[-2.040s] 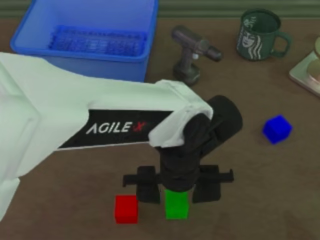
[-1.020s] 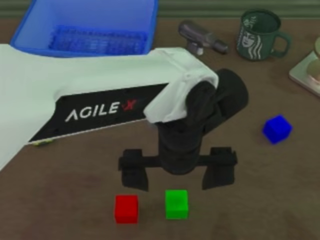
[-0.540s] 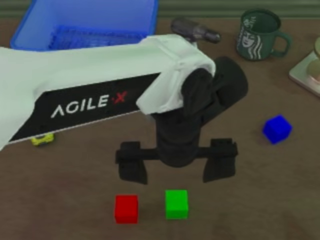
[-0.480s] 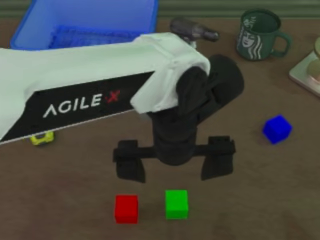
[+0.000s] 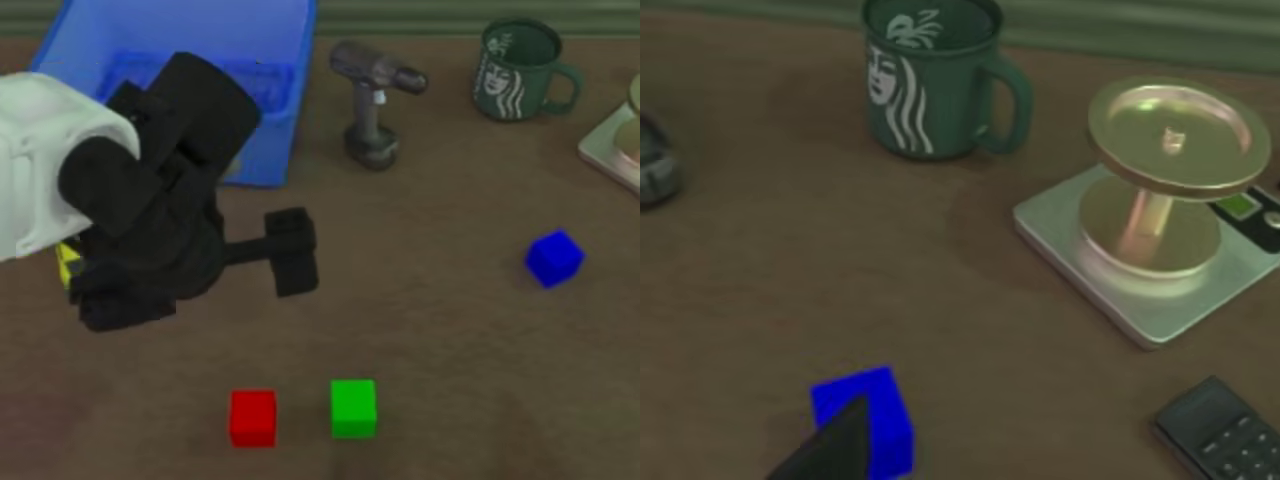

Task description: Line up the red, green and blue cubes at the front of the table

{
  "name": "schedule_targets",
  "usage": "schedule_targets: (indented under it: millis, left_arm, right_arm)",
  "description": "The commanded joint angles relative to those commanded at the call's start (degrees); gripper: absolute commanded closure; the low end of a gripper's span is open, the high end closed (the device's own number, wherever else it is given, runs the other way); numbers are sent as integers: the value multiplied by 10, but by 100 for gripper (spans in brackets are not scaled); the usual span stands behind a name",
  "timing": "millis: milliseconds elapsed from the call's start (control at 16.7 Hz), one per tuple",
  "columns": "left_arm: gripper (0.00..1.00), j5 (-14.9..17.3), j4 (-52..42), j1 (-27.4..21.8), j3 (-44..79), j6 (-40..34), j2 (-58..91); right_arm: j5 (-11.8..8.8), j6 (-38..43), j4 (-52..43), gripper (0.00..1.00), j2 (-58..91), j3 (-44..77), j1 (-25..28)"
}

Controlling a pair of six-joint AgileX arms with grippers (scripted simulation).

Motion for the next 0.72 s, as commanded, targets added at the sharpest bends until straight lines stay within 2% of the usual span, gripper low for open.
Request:
schedule_targets:
  millis: [480, 720]
  left_arm:
    - [0, 2, 222, 210, -364, 199, -420]
    - [0, 7, 337, 298, -505, 307, -630]
  right_arm:
    - [5, -54, -265, 0, 505, 356, 51]
    - [5, -75, -374, 0, 698, 508, 73]
